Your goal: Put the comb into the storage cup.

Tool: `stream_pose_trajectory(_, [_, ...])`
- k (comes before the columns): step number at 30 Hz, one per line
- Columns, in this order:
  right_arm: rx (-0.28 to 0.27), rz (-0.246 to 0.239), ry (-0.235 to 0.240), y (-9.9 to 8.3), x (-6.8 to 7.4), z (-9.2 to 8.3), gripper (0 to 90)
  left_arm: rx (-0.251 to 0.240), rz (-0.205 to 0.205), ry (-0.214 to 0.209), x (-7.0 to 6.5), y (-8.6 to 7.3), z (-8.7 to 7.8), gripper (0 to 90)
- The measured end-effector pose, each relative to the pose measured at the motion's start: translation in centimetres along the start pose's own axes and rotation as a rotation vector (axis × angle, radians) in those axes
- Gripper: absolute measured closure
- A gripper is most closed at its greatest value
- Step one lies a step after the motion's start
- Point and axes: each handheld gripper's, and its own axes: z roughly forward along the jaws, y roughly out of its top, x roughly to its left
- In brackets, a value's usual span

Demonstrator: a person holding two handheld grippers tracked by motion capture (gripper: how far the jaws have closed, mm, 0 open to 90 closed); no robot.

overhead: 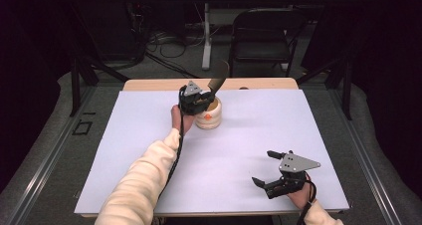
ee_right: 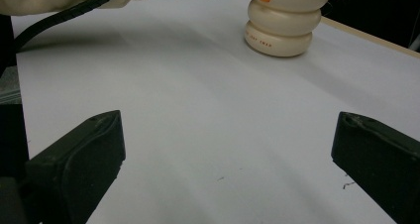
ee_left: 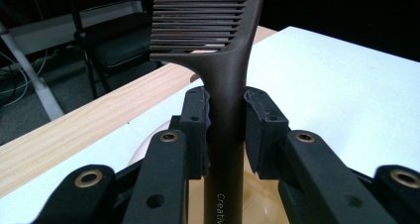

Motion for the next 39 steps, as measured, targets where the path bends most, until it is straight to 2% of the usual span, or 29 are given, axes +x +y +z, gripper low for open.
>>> stream_pose_trajectory(6, [0.0, -0.001, 0.0, 0.0, 0.0, 0.0, 0.0, 0.008, -0.004, 0.001, -0.03, -0.15, -0.02, 72.6])
stream_pose_trajectory(17, [0.002, -0.002, 0.0, 0.0, 0.0, -0.01, 0.0, 0.041, 0.003, -0.03, -0.03, -0.39, 0.06, 72.5])
stream_pose_trajectory(36, [0.0, -0.002, 0.001, 0.01, 0.02, -0.02, 0.0, 0.068, 0.015, -0.037, -0.04, -0.46, 0.23, 71.8])
stream_pose_trajectory(37, [0.0, -0.003, 0.001, 0.0, 0.02, -0.02, 0.0, 0.07, 0.012, -0.042, -0.08, -0.45, 0.25, 70.7])
stream_pose_trajectory(39, [-0.001, -0.002, 0.0, 0.01, 0.02, -0.03, 0.0, 0.089, 0.019, -0.052, -0.18, -0.36, 0.18, 58.5])
